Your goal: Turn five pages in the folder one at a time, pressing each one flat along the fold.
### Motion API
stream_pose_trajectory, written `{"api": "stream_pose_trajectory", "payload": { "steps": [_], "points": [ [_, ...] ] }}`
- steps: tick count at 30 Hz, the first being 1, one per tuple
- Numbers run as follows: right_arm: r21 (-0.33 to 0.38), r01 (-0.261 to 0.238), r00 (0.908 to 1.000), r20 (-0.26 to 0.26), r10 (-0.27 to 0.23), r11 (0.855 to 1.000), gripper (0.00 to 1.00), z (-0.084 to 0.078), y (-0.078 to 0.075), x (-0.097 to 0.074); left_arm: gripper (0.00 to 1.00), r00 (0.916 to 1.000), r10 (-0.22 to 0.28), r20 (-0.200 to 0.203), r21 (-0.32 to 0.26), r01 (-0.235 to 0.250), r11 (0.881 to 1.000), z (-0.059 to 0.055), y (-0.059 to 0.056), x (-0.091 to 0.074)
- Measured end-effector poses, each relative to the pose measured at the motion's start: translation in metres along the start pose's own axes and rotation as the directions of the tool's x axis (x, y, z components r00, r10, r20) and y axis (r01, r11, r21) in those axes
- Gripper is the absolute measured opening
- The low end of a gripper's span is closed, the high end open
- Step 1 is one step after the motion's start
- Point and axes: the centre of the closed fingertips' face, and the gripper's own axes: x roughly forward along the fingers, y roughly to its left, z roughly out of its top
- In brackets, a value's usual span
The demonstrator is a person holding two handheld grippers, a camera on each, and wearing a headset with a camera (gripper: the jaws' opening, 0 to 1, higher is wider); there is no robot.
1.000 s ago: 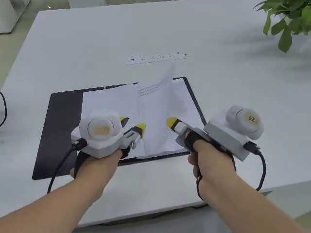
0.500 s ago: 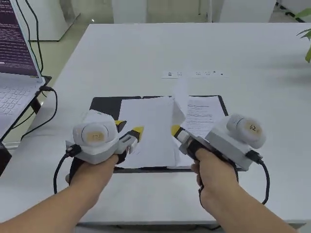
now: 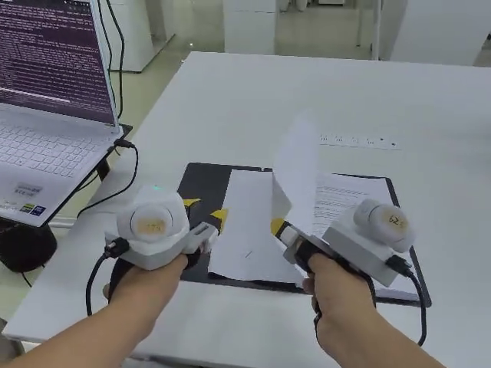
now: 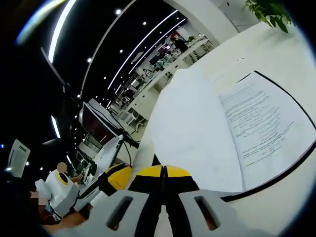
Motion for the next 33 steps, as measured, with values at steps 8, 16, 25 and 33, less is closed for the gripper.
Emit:
{"api": "stream_pose_trajectory", "payload": {
  "steps": [8, 16, 25, 33],
  "points": [
    [-0.036, 0.0, 0.9978, -0.066, -0.002, 0.999, 0.0, -0.023, 0.001, 0.015, 0.26, 0.9992, 0.039, -0.007, -0.012, -0.039, 0.999, -0.005, 0.017, -0.007],
    [-0.065, 0.004, 0.9903, -0.138, -0.013, 0.998, 0.0, -0.048, -0.001, 0.026, 0.26, 0.9977, 0.066, -0.01, -0.037, -0.067, 0.997, -0.011, 0.024, -0.013],
    [-0.062, 0.025, 0.9811, -0.19, -0.036, 0.998, 0.0, -0.07, -0.014, 0.04, 0.25, 0.9962, 0.081, -0.033, -0.054, -0.082, 0.995, -0.023, 0.028, -0.015],
    [-0.117, 0.032, 0.9693, -0.239, -0.059, 0.993, 0.0, -0.09, -0.025, 0.05, 0.25, 0.9944, 0.087, -0.059, -0.065, -0.091, 0.994, -0.033, 0.031, -0.016]
  ]
}}
